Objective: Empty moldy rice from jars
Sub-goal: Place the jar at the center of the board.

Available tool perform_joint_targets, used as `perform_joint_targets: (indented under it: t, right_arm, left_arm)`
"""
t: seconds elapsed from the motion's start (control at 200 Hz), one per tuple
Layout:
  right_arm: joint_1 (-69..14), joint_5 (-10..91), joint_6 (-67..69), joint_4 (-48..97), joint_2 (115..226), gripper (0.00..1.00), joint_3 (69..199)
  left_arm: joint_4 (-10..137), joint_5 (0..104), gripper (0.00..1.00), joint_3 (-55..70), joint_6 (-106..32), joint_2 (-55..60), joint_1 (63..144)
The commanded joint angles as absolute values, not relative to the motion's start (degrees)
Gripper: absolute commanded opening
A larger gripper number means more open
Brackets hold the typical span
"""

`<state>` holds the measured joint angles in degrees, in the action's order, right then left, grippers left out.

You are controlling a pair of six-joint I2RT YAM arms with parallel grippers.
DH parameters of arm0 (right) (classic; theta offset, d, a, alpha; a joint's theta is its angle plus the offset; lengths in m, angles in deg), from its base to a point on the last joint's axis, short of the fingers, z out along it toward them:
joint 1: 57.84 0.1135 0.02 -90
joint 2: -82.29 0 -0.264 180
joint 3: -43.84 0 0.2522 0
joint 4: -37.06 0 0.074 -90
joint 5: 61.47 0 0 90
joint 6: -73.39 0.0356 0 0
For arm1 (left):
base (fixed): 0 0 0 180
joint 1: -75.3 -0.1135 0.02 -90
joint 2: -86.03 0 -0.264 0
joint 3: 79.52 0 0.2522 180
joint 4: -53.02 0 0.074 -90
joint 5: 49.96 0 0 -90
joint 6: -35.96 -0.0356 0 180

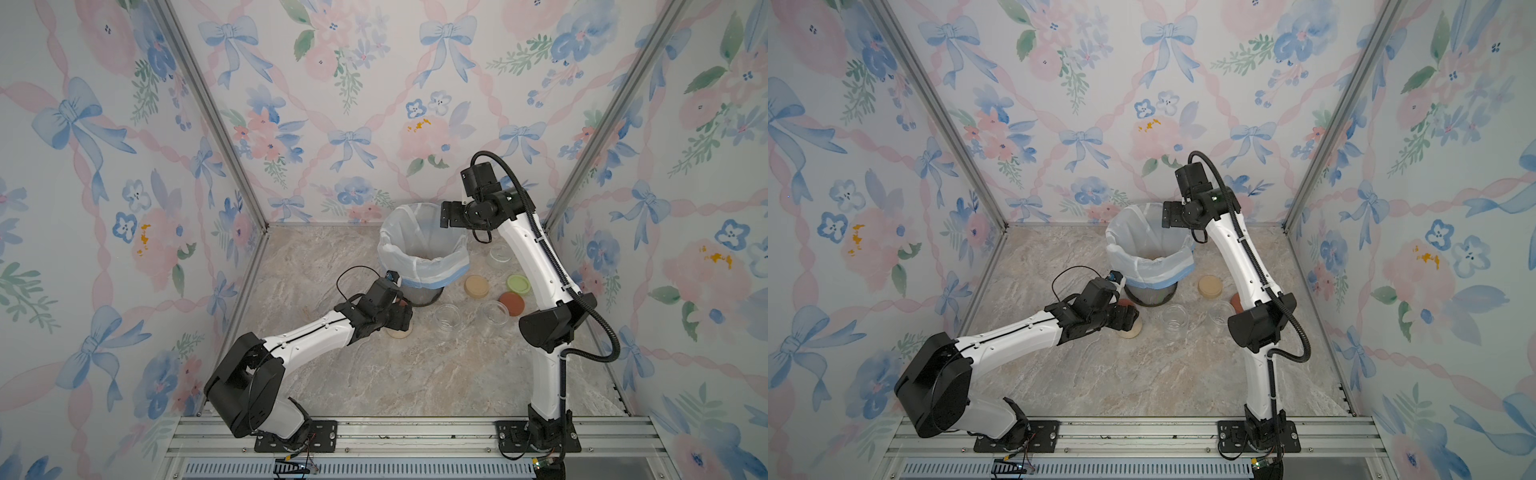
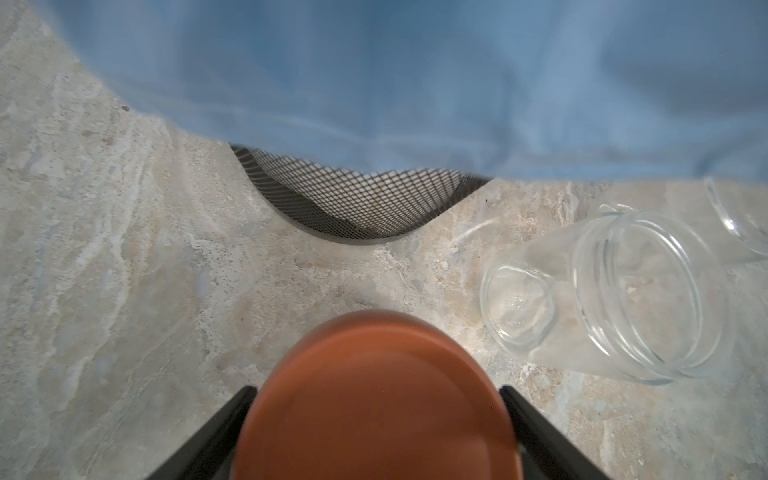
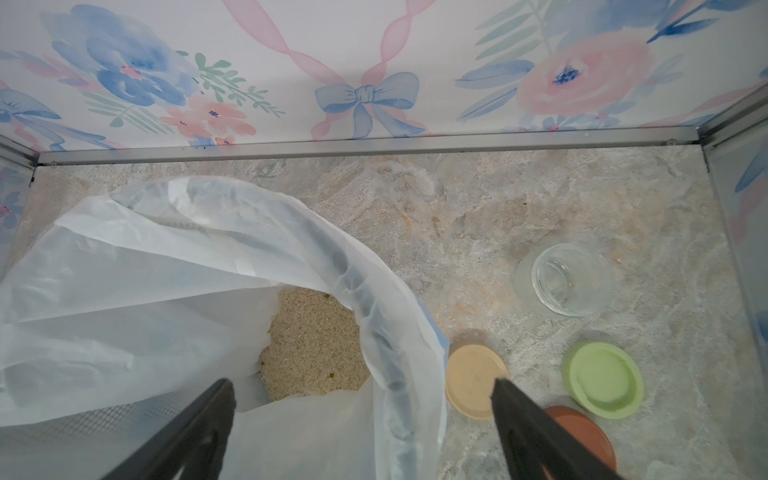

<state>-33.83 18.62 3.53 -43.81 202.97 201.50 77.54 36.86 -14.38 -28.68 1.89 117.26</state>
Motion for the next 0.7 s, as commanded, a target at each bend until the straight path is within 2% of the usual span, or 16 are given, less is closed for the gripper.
perform_joint_targets:
  t: [0.0,0.5,0.695]
  right_arm:
    - [-34.4,18.2,4.4,-45.9,202.9,0.97,200.9]
    - [-35.8,21.5,6.7,-48.0,206.2,1.0,200.6]
    - [-35.3,24.3,7.4,-46.7,207.4,0.86,200.6]
  left_arm:
    - [89.5,36.8,0.98,-16.1,-28.6,1.1,118.3]
    - [93.6,34.0,0.98,-12.2,-28.5,5.8,120.3]
    - [94.9,32.8,0.98,-12.4,-28.9,9.6,120.0]
